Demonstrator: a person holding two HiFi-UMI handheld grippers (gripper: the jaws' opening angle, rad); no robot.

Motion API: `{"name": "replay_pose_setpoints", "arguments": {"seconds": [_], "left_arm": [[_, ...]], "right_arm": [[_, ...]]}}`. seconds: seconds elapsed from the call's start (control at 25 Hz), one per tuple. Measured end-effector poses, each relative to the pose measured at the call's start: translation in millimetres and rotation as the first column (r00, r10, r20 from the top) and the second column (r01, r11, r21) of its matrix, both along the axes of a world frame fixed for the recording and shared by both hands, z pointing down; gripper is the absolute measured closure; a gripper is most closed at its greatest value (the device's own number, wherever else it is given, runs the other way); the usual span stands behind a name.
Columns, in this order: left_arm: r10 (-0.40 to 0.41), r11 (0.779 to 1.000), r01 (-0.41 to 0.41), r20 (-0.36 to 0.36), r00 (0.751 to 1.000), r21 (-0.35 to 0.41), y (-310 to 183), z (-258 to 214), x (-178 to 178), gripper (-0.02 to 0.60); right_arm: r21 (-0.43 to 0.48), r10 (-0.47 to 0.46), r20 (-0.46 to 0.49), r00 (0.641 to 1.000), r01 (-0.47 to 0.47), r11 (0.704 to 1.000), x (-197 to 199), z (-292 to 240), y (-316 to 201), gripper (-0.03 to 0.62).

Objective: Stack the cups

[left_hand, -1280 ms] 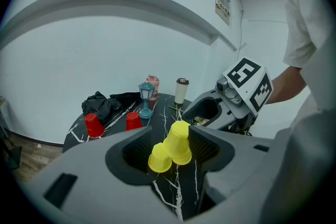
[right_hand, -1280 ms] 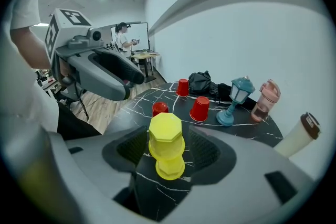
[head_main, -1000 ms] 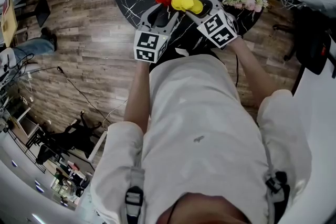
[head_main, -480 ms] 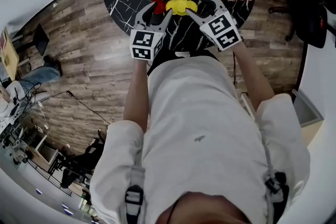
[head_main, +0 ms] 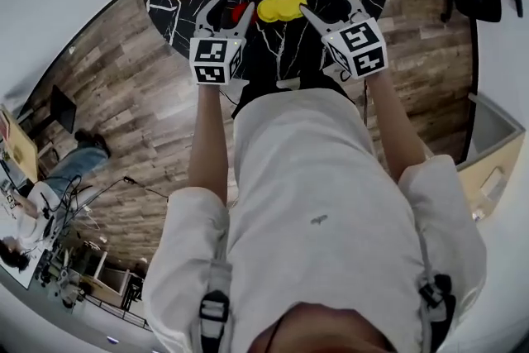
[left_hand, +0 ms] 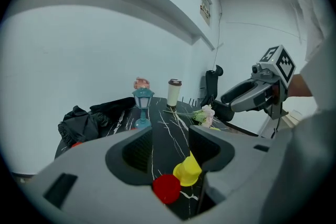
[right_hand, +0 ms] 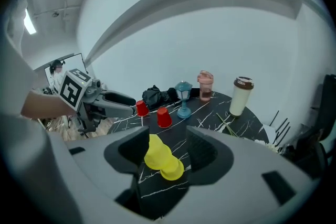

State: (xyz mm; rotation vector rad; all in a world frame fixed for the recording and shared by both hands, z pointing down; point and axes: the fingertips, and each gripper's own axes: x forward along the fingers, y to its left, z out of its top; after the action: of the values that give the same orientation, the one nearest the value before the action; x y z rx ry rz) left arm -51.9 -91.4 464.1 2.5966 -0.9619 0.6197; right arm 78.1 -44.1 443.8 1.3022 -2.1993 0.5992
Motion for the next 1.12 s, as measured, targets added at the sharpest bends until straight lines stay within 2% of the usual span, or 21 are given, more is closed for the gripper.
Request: {"name": "replay_pose_setpoints", "arguments": {"seconds": [0.2,0.56,1.12], "left_arm": [[0.061,0.998,-0.061,-0.014,0.998,-0.008,-19.4,13.7,-9.5,0.368],[0.147,0.989,-0.147,0.019,0.989,0.013,-57.6,36.8,-13.8,0.368],[0.207,0.978,-0.206,0.12,0.971,-0.017,-96.9,90.0,-11.0,0.368]], "right_arm": [[-0.003,0.101,-0.023,0.995,-0.101,0.995,-6.1,-7.1,6.1,0.372],[-0.014,0.25,-0.045,0.967,-0.251,0.968,-11.0,-8.1,26.4,0.375],[-0.044,0.385,-0.059,0.921,-0.387,0.921,-7.8,-1.4,53.4,0.381]]}}
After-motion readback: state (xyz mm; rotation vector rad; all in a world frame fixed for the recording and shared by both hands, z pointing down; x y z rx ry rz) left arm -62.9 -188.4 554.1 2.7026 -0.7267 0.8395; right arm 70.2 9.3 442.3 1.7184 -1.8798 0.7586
